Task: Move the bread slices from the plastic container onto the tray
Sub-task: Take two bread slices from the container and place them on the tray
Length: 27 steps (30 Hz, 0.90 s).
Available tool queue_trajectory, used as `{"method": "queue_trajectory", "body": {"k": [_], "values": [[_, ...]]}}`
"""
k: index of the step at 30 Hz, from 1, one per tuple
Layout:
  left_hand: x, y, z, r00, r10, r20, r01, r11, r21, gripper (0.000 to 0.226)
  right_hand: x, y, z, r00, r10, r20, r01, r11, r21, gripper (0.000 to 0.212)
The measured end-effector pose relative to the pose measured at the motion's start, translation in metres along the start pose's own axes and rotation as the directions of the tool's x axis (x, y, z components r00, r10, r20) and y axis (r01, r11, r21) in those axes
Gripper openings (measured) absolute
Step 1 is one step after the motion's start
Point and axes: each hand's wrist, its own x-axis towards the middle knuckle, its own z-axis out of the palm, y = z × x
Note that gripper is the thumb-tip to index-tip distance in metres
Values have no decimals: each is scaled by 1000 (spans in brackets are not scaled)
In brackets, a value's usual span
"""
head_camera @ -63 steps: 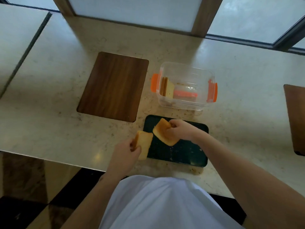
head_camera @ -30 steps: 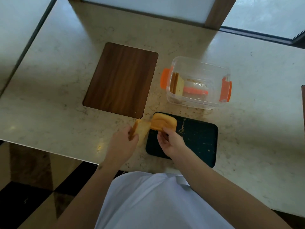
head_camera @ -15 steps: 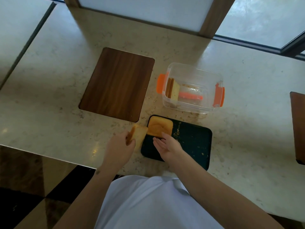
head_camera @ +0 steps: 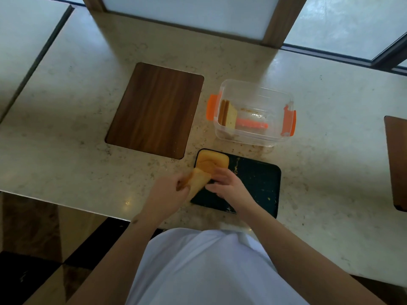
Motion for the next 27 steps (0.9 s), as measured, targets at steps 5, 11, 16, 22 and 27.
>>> {"method": "queue_trajectory", "body": {"k": [5, 11, 16, 22, 27], "values": [[17, 18, 1, 956, 133, 260, -176, 972, 153, 6, -10, -1, -22, 934, -347, 86, 348, 828, -439, 36], [36, 17, 5, 967, 87, 240, -52, 987, -150, 30, -17, 8, -42, 953, -304, -19, 293, 932, -215, 16], [37, -4, 24, 955, -208, 209, 291, 778, -556, 31, -14, 19, -42, 996, -65, -59, 66, 998, 4, 18], [34, -11, 34, 951, -302, 60, 292, 821, -490, 17, -5, 23, -21, 981, 120, -150, -132, 988, -76, 34], [31, -16, 34, 971, -237, -6, 226, 931, -286, 20, -7, 25, -4, 976, 132, -175, -152, 982, -109, 41]]}}
